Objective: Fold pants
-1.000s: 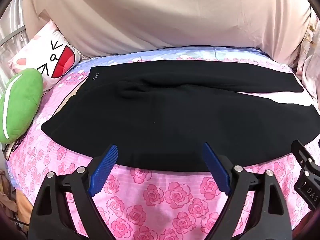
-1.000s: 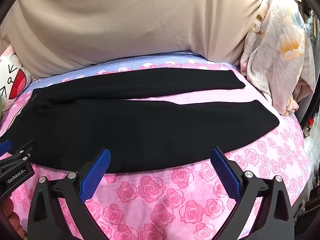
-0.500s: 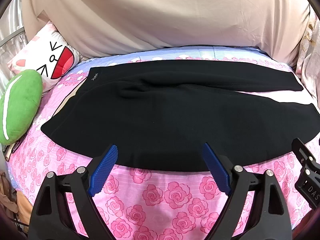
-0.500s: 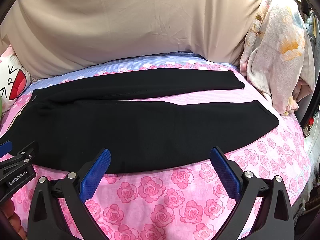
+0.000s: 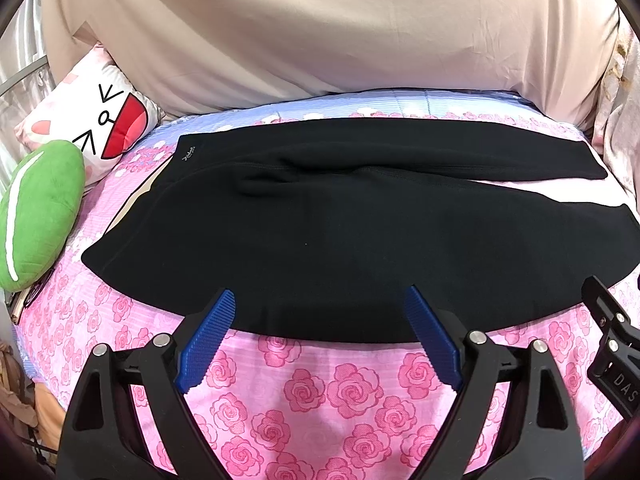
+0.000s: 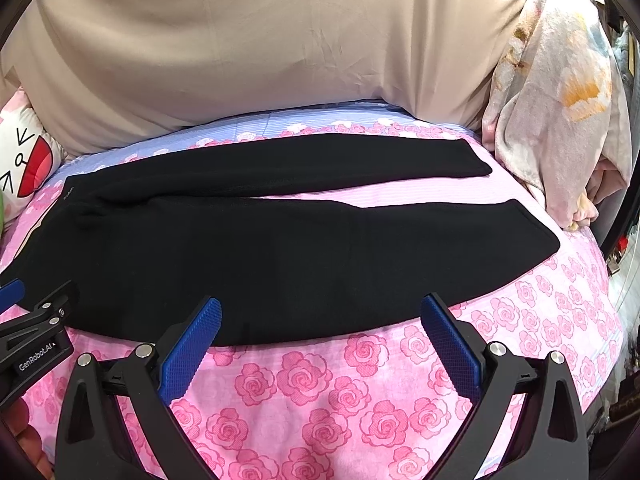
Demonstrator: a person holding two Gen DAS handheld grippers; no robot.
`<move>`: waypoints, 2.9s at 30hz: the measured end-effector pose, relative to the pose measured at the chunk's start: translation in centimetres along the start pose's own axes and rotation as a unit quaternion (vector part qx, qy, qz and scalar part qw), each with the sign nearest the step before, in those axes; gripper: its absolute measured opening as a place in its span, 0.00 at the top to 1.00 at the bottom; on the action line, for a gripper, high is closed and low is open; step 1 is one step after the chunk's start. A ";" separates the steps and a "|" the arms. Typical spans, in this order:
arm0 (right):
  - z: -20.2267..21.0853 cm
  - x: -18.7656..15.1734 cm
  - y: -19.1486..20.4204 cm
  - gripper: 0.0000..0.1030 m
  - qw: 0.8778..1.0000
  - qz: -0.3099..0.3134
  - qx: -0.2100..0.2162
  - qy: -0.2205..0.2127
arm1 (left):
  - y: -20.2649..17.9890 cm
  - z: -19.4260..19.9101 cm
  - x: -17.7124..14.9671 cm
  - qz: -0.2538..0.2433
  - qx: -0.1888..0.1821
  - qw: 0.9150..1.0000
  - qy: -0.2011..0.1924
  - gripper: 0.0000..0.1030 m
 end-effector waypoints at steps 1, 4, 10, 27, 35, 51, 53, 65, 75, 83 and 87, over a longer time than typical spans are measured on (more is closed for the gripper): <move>0.0 0.0 0.0 0.05 1.000 0.001 -0.001 0.000 | 0.0 0.0 -0.1 -0.001 -0.001 1.000 0.000 0.17; -0.1 0.0 0.0 0.05 1.000 0.001 0.000 0.000 | 0.0 0.0 -0.1 -0.001 -0.001 1.000 0.000 0.17; -0.3 -0.2 -0.1 0.05 1.000 -0.007 0.008 0.004 | -0.1 -0.1 -0.1 -0.001 -0.001 1.000 0.001 0.17; -4.3 1.5 -3.0 0.05 1.000 -0.016 0.011 0.010 | -3.1 -4.3 1.4 -0.036 0.009 0.999 0.030 0.17; -4.1 4.9 -6.7 0.05 1.000 -0.017 -0.003 -0.024 | -2.4 -5.6 3.5 -0.031 -0.007 0.999 0.018 0.17; -20.8 22.7 -34.7 0.05 0.994 -0.108 0.006 0.033 | 16.8 -27.9 19.2 0.079 0.085 0.990 0.081 0.09; -23.3 22.6 -35.3 0.06 0.992 -0.115 0.012 0.057 | 18.1 -30.7 19.7 0.082 0.093 0.987 0.099 0.09; -24.8 23.3 -30.2 0.89 0.997 -0.059 0.028 0.046 | 19.3 -37.3 19.8 0.155 0.017 0.969 0.190 0.77; -10.2 22.9 -27.4 0.89 0.997 -0.025 0.067 -0.041 | 23.2 -17.9 16.1 0.147 -0.083 0.983 0.073 0.88; -4.1 11.4 -28.5 0.85 0.998 -0.009 0.064 0.002 | 27.3 -13.2 2.5 0.134 -0.062 0.980 0.133 0.89; -4.3 6.5 -30.7 0.67 0.999 -0.028 0.024 0.029 | 28.0 -15.1 -2.1 0.163 -0.043 0.972 0.166 0.77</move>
Point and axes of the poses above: each gripper's, at about its wrist camera, not at the fingertips, and z roughly against the way its jaws point, y to its left, x to its top, the point moved 9 cm from there along -z, roughly the way its jaws point, and after that the axes turned 15 degrees about x, right-handed, at the moved point
